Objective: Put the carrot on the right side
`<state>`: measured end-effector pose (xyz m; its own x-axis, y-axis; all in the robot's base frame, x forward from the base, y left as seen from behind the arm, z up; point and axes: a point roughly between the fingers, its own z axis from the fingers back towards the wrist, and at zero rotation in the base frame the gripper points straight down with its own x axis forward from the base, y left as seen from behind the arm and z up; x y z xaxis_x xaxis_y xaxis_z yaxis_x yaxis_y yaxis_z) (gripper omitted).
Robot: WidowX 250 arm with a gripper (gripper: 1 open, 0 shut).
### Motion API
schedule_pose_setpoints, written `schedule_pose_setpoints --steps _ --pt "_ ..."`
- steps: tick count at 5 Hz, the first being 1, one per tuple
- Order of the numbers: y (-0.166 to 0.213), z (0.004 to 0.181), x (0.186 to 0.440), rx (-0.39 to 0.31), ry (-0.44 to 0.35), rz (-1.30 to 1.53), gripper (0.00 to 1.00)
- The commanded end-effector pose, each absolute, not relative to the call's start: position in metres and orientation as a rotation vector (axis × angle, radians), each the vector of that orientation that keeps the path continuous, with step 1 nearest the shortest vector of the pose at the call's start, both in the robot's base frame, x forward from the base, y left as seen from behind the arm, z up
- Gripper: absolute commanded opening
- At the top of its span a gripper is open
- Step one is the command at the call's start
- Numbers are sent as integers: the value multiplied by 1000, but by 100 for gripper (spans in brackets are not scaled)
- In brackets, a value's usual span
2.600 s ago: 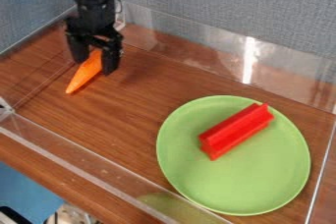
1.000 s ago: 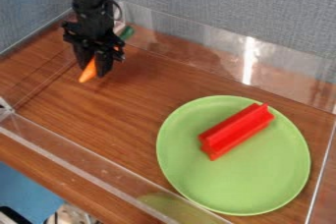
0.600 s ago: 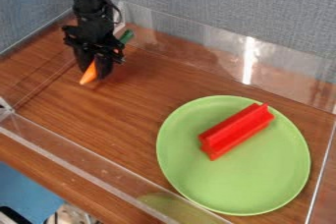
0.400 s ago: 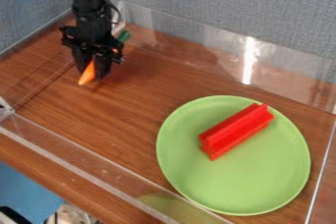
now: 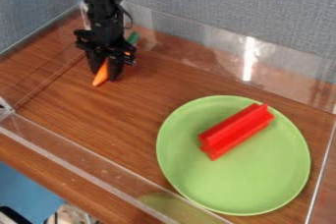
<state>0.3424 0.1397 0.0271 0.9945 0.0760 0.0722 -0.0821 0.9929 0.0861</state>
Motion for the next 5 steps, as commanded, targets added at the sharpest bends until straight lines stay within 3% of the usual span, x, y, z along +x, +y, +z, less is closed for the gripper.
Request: schedule_pose_setpoints --steps 1,3,4,5 --pt "127 75 351 125 -161 85 0" --pt "70 143 345 150 -247 -23 0" --pt "21 159 344 116 -268 -169 0" --pt "-29 151 338 70 -263 -257 0"
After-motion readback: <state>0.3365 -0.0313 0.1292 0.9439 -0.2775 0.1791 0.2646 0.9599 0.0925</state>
